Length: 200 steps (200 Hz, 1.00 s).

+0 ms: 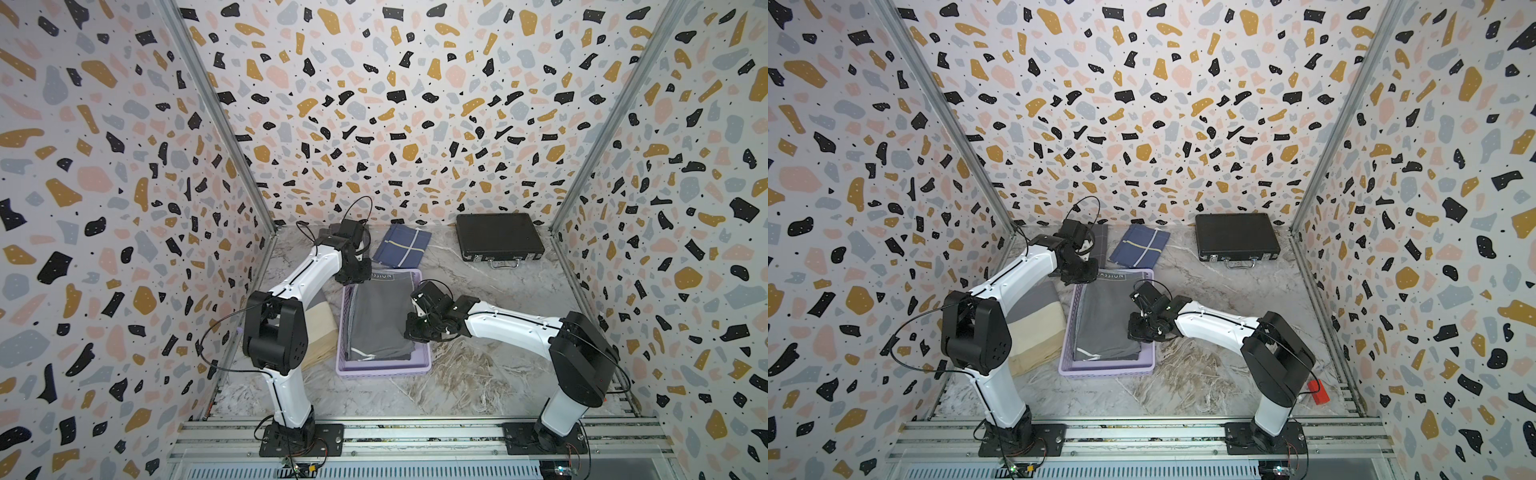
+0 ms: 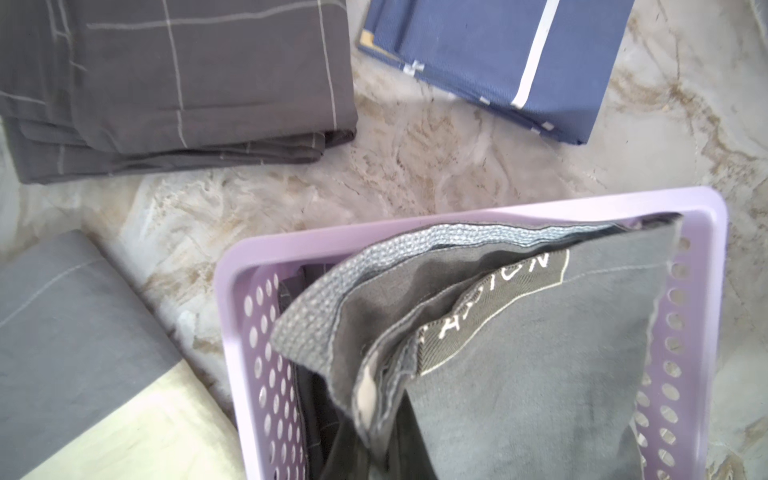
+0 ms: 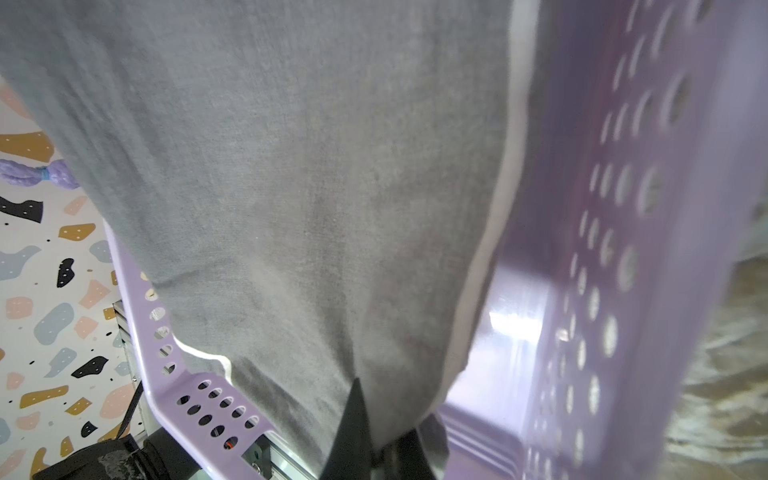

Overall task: Put the folded pillowcase in the basket
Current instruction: Place the pillowcase in the basket, then move the basket to the center of the board.

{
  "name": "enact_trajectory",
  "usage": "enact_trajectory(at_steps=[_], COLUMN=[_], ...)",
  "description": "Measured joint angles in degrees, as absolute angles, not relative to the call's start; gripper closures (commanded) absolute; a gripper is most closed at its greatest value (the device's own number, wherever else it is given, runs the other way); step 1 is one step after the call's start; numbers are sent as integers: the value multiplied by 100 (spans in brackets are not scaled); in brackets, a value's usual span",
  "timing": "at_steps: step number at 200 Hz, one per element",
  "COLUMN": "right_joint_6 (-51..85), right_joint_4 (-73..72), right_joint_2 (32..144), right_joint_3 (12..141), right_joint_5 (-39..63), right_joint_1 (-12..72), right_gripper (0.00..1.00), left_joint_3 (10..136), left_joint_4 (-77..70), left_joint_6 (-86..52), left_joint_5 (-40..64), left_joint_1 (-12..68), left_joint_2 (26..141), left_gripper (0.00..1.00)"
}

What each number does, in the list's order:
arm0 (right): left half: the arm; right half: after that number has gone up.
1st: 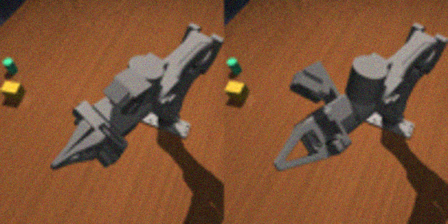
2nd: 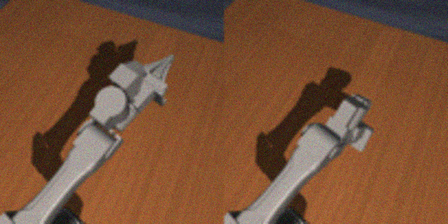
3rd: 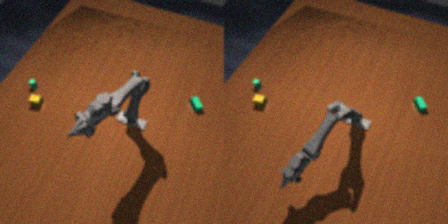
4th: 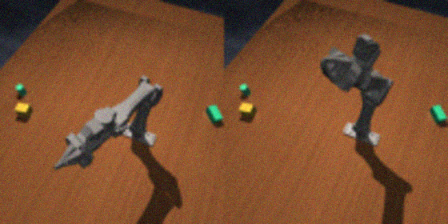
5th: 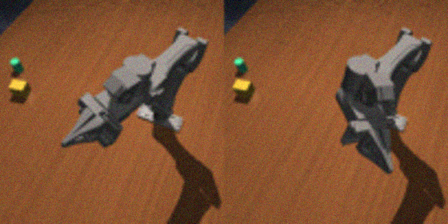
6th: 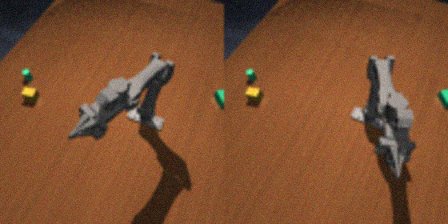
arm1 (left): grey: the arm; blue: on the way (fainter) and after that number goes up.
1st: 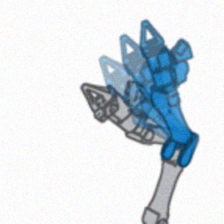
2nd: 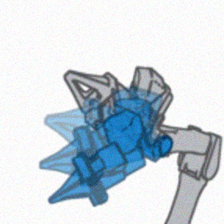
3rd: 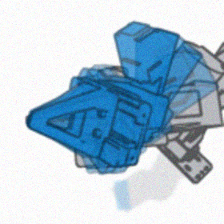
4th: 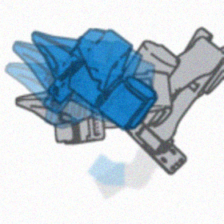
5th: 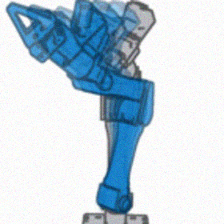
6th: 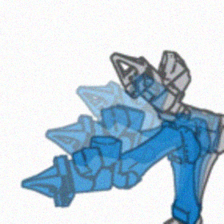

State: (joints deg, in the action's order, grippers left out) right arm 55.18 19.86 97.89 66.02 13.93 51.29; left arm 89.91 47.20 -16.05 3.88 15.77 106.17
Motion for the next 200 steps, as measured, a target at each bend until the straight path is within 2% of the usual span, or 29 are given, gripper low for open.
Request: enact_trajectory(at_steps=[22, 25, 30, 35, 44, 53, 68, 85, 125, 165, 200], right_joint_6=[5533, 5535, 5540, 5544, 5559, 5559, 5496, 5408, 4995, 4204, 3524], right_joint_4=[1975, 1970, 1970, 1970, 1981, 1990, 1968, 2062, 2823, 3745, 4176], right_joint_2=[9769, 9769, 9769, 9769, 9769, 9769, 9741, 9616, 9118, 9094, 9771], right_joint_3=[6471, 6453, 6423, 6401, 6372, 6361, 6364, 6379, 6670, 7474, 7915], right_joint_5=[1393, 1391, 1391, 1391, 1396, 1406, 1455, 1452, 1114, 471, 75], right_joint_1=[5129, 5129, 5129, 5129, 5129, 5131, 5135, 5153, 5199, 5146, 4886], right_gripper=[100, 99, 87, 76, 70, 63, 54, 47, 41, 41, 42], left_joint_3=[8936, 8936, 8936, 8936, 8938, 8938, 8938, 8947, 8917, 8211, 7529], left_joint_4=[4781, 4786, 4792, 4799, 4803, 4799, 4803, 4799, 4792, 4764, 4821], left_joint_6=[-1608, -1605, -1605, -1608, -1597, -1603, -1610, -1623, -1717, -1918, -2255], left_joint_5=[399, 397, 397, 399, 386, 368, 351, 373, 266, -235, -331], left_joint_1=[1575, 1575, 1577, 1577, 1577, 1575, 1575, 1575, 1575, 1566, 1391], left_joint_2=[10639, 10652, 10669, 10691, 10739, 10783, 10816, 10766, 10160, 8947, 8831], left_gripper=[100, 91, 74, 61, 45, 35, 29, 25, 24, 25, 26])
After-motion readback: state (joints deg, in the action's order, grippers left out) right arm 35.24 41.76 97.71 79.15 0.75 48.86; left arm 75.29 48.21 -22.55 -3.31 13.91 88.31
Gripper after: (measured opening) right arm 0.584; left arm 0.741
